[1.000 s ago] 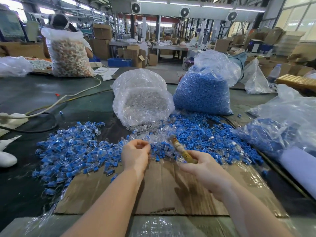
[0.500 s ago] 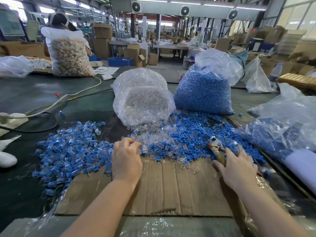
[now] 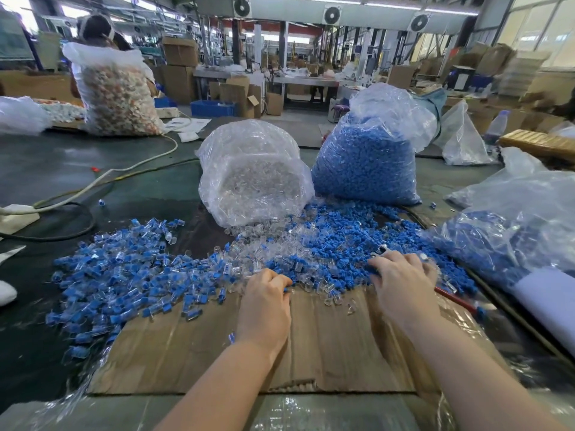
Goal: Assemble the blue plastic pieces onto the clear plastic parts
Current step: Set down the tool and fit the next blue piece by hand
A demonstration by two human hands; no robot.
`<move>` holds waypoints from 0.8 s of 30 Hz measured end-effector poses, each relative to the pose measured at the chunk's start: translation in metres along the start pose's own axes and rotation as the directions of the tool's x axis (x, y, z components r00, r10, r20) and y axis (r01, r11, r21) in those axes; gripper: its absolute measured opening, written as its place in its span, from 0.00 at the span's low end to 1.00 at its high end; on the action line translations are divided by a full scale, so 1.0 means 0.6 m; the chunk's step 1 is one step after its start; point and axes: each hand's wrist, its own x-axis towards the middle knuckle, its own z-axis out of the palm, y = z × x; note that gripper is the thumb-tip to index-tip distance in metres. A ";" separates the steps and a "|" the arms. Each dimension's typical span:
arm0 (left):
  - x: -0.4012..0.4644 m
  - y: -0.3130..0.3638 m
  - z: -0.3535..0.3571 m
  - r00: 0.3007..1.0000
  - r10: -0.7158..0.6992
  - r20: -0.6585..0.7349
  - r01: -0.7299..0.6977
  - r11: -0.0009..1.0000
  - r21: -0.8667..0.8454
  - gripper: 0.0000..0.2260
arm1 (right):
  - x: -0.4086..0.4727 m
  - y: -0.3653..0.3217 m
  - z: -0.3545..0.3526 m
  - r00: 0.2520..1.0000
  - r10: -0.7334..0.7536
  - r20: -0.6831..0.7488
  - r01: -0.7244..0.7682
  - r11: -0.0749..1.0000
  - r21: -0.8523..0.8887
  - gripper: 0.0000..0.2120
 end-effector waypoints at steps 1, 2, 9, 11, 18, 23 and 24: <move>-0.002 0.000 0.001 1.000 0.000 -0.007 0.000 1.000 -0.002 0.11 | 0.004 -0.006 0.003 1.000 -0.018 0.006 0.018 1.000 -0.003 0.13; -0.004 -0.001 0.002 1.000 0.001 -0.010 -0.001 1.000 -0.003 0.10 | 0.007 -0.012 0.006 1.000 -0.025 0.016 0.025 1.000 -0.009 0.12; -0.002 -0.010 -0.001 0.999 -0.032 -0.022 0.031 0.998 -0.057 0.09 | 0.028 -0.032 0.019 0.993 0.029 0.116 -0.027 0.999 -0.021 0.11; 0.000 -0.010 -0.002 0.999 -0.039 -0.027 0.037 0.997 -0.074 0.08 | 0.033 -0.034 0.018 0.991 0.053 0.121 -0.057 0.998 0.027 0.12; -0.004 -0.009 -0.002 1.000 -0.018 -0.019 0.016 0.996 -0.082 0.09 | 0.026 -0.036 0.008 1.000 -0.020 0.013 0.019 0.998 0.066 0.09; 0.000 -0.007 0.002 1.000 -0.028 -0.001 0.028 0.998 -0.049 0.14 | 0.002 -0.068 -0.003 0.994 -0.004 -0.111 0.038 0.951 0.307 0.08; 0.000 -0.008 0.002 0.999 -0.031 0.012 0.032 0.999 -0.037 0.14 | -0.003 -0.076 -0.003 0.993 0.009 -0.117 0.034 0.932 0.360 0.09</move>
